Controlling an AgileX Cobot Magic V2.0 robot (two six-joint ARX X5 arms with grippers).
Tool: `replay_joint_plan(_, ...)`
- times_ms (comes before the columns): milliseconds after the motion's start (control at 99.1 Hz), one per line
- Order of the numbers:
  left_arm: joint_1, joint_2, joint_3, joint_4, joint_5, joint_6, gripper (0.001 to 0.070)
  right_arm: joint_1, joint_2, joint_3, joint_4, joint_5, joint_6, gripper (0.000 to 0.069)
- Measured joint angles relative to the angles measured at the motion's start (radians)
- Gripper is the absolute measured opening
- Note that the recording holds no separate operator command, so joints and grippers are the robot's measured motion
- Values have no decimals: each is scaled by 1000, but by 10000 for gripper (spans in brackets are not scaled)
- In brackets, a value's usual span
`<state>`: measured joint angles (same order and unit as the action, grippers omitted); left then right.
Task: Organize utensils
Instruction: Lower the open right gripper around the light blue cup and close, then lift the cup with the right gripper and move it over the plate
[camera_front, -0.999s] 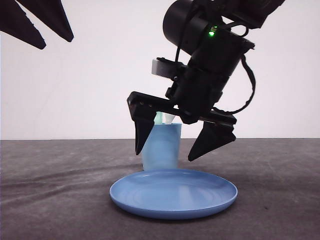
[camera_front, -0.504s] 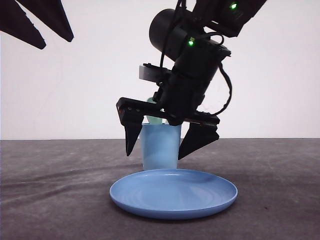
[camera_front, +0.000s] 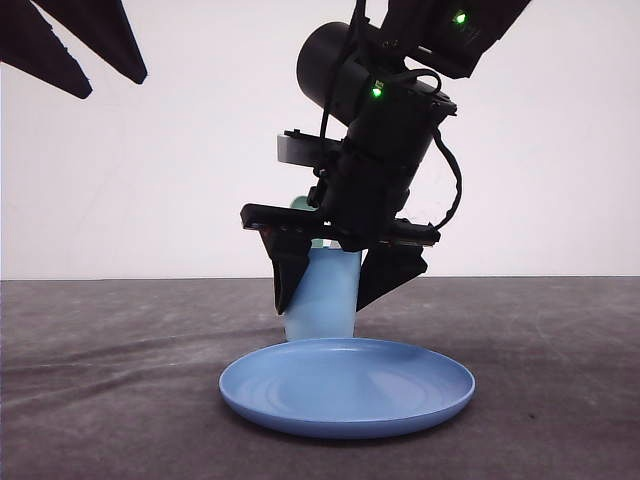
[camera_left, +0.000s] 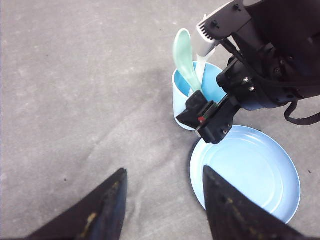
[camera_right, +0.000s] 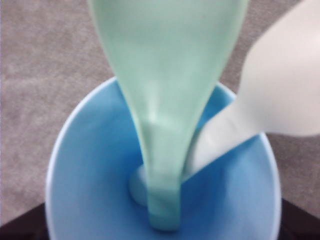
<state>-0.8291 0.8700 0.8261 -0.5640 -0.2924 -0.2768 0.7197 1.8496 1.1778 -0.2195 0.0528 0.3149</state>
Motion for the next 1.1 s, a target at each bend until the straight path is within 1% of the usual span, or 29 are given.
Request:
replay_joint_plan(61,0,0,0,0,0,0,279,0,0,2,-1,0,-4,415)
replay_joint_plan(192,0,0,0,0,-19,0,279,0,-2,6,-6,0,-4,413)
replay_joint_plan(293,0,0,0,0,-20,0,279,0,-23,6,-35,0,-6,413)
replay_joint_plan(454,0,0,0,-1,-21,0,279,4,-149,6,-91,0,-31,410)
replay_joint_plan(605,0,0,0,-1,-21,0,279,18,-291,11,-184,0,-51,410)
replay_joint_plan(787,0,0,0,-1,-21,0,279,52,-424,12,-294,0,-78,409)
replay_joint_plan(898,0,0,0,-1,-21,0,279,76,-467,14,-347,3,-83,409)
replay_joint_plan(1039,0,0,0,-2,-21,0,279,106,-463,16,-421,28,-86,409)
replay_joint_plan(1100,0,0,0,-2,-21,0,279,122,-462,11,-427,36,-91,409)
